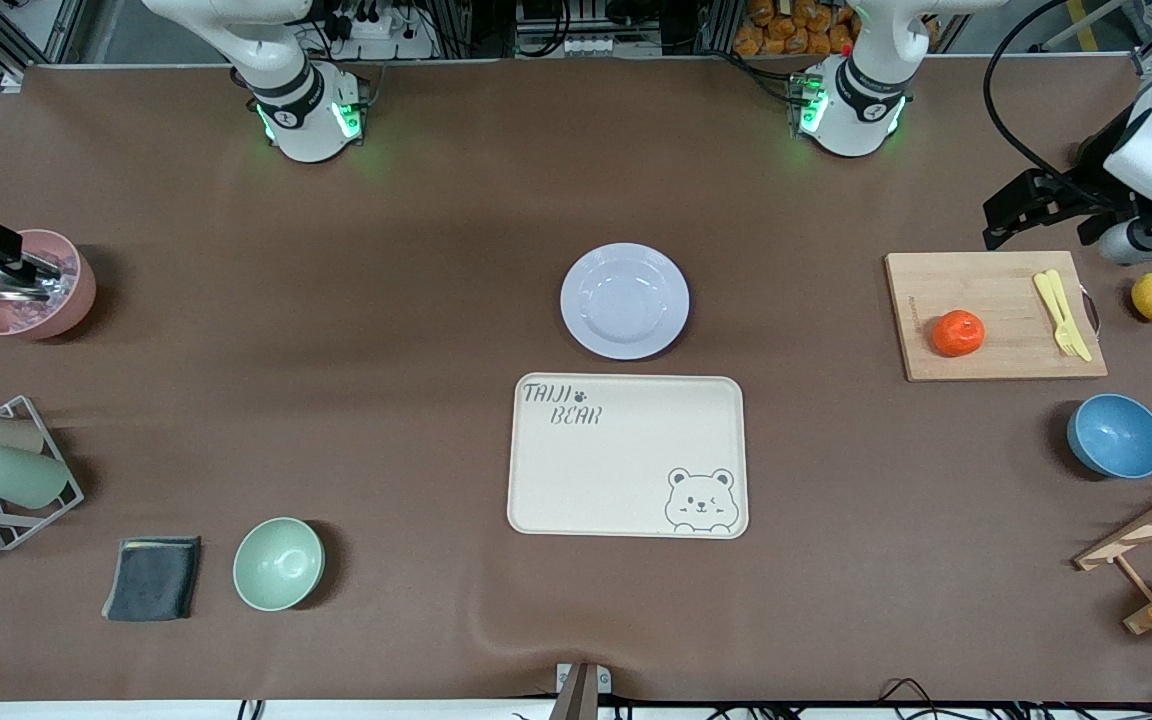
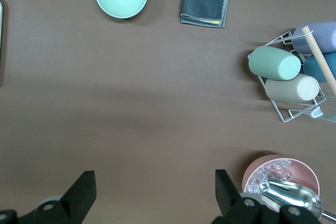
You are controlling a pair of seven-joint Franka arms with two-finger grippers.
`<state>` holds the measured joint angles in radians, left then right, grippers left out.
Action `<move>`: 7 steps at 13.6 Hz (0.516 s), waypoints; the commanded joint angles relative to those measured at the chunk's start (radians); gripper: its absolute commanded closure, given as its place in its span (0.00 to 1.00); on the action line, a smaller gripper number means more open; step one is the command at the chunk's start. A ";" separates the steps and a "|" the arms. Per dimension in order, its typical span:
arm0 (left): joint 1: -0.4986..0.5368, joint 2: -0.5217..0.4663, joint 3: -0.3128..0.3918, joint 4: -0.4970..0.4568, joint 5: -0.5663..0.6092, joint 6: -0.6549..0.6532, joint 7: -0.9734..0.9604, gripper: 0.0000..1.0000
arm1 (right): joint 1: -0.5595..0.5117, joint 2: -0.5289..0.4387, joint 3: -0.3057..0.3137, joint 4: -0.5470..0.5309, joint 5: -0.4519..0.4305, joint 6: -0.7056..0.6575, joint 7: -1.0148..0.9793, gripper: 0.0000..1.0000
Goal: Place orange and plate with both arms
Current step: 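Reach the left gripper down to the orange on the cutting board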
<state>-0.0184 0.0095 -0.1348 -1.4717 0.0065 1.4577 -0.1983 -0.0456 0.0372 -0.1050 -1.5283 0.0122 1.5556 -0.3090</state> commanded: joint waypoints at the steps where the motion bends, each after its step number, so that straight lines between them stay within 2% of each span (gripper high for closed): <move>1: -0.005 -0.008 0.001 -0.005 -0.019 -0.011 0.016 0.00 | 0.007 -0.014 0.002 0.002 -0.014 -0.008 0.010 0.00; 7: -0.012 0.035 -0.016 -0.001 0.035 -0.017 0.011 0.00 | 0.006 -0.011 0.001 0.002 -0.014 -0.006 0.008 0.00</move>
<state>-0.0299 0.0308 -0.1448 -1.4756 0.0114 1.4564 -0.1982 -0.0456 0.0370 -0.1044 -1.5280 0.0122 1.5556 -0.3090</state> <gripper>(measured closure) 0.000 0.000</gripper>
